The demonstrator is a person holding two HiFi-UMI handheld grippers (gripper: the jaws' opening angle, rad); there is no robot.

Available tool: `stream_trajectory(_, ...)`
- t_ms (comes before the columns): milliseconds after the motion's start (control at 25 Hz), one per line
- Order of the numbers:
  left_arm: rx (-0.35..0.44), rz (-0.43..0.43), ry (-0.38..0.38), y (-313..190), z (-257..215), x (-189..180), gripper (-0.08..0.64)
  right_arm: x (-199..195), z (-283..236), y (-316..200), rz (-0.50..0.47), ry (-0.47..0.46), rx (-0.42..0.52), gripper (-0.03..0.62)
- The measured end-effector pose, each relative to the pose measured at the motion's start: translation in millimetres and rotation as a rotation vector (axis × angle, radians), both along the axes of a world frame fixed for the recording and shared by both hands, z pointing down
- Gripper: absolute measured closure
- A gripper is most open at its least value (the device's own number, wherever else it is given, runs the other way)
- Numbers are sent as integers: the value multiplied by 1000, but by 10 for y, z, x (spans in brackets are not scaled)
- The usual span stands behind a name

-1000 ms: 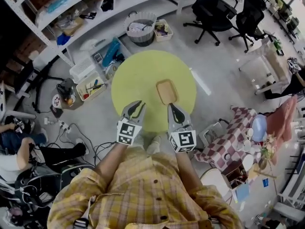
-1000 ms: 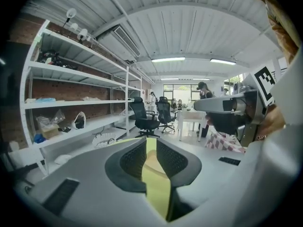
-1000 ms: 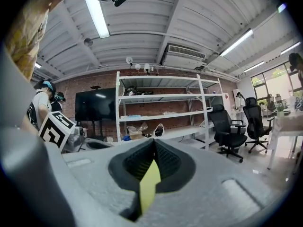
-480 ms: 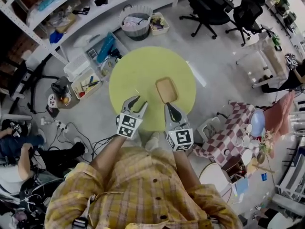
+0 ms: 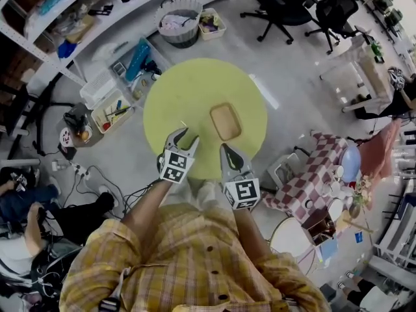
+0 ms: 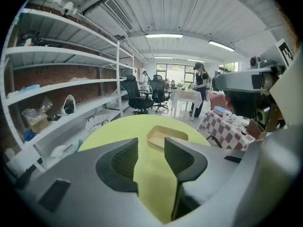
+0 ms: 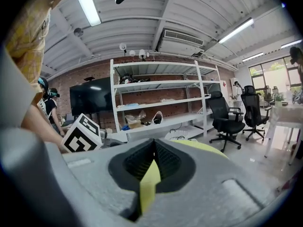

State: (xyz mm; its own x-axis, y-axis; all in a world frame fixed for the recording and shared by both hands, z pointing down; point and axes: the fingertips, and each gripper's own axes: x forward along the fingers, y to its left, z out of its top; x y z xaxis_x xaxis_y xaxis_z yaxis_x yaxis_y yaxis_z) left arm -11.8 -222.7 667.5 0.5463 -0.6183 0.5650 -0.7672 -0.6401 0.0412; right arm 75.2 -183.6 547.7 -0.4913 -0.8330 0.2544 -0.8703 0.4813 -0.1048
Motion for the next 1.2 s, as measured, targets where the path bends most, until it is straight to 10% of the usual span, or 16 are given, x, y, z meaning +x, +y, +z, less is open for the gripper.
stream_trajectory(1200, -246, 135, -254, -388, 1411, 55, 409, -124, 535, -373, -1, 58, -121, 595)
